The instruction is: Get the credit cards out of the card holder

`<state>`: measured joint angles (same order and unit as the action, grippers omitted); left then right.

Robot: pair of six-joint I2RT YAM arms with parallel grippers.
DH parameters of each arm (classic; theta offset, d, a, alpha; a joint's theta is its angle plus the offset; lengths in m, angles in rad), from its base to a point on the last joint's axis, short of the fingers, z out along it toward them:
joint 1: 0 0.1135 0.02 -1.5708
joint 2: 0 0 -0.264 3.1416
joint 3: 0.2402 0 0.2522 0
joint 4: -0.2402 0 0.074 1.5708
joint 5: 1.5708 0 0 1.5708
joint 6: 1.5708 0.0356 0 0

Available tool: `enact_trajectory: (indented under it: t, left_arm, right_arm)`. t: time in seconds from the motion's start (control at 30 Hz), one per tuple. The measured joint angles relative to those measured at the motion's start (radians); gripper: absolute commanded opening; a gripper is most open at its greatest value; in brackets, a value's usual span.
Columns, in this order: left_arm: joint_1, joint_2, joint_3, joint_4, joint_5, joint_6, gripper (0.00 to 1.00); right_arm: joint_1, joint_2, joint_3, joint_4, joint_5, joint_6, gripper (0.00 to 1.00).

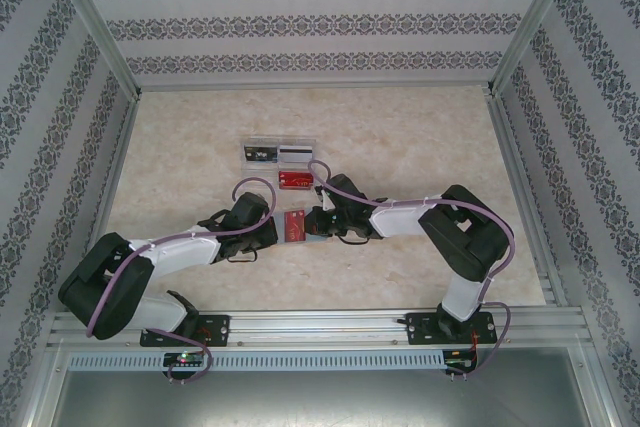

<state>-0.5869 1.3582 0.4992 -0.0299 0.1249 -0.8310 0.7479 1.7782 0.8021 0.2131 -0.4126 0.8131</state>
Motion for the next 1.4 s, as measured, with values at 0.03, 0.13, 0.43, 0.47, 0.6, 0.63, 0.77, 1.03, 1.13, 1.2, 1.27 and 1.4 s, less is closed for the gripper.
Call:
enact_trajectory:
  t: [0.03,0.13,0.43,0.47,0.6,0.63,0.77,1.03,1.13,1.2,1.27,1.4]
  left_arm:
    - [0.0,-0.002,0.0,0.0,0.003,0.0,0.02]
    - [0.0,-0.015,0.0,-0.003,0.009,0.001,0.05]
    - [0.0,-0.045,0.028,-0.01,0.048,0.028,0.07]
    - [0.0,-0.036,0.036,-0.007,0.055,0.032,0.07]
    - [0.0,0.014,0.05,0.002,0.075,0.039,0.08]
    - [0.0,0.03,0.051,0.005,0.08,0.039,0.08]
    - [0.0,0.074,0.06,0.01,0.084,0.039,0.06]
    - [0.0,0.087,0.074,0.008,0.069,0.039,0.01]
    - [0.0,0.089,0.076,0.004,0.06,0.039,0.0]
    - [-0.001,0.09,0.079,-0.002,0.058,0.039,0.0]
    - [-0.001,0.092,0.083,-0.006,0.056,0.039,0.0]
    - [-0.001,0.101,0.093,-0.015,0.055,0.039,0.0]
  right_arm:
    - [0.0,0.0,0.0,0.002,-0.001,0.0,0.08]
    - [0.0,0.002,0.0,0.003,-0.005,0.0,0.1]
    - [0.001,0.026,0.016,0.008,-0.019,0.0,0.15]
    - [0.001,0.027,0.019,0.008,-0.021,0.0,0.15]
    - [0.001,0.03,0.021,0.008,-0.023,0.0,0.15]
    - [0.001,0.031,0.021,0.008,-0.023,0.0,0.16]
    - [0.001,0.031,0.023,0.008,-0.024,0.0,0.18]
    - [0.0,0.031,0.026,0.008,-0.031,-0.001,0.18]
    - [0.0,0.031,0.026,0.008,-0.032,-0.001,0.16]
    - [0.0,0.031,0.026,0.008,-0.032,-0.001,0.15]
    - [0.0,0.031,0.026,0.008,-0.034,-0.001,0.14]
    - [0.0,0.031,0.026,0.008,-0.035,0.0,0.14]
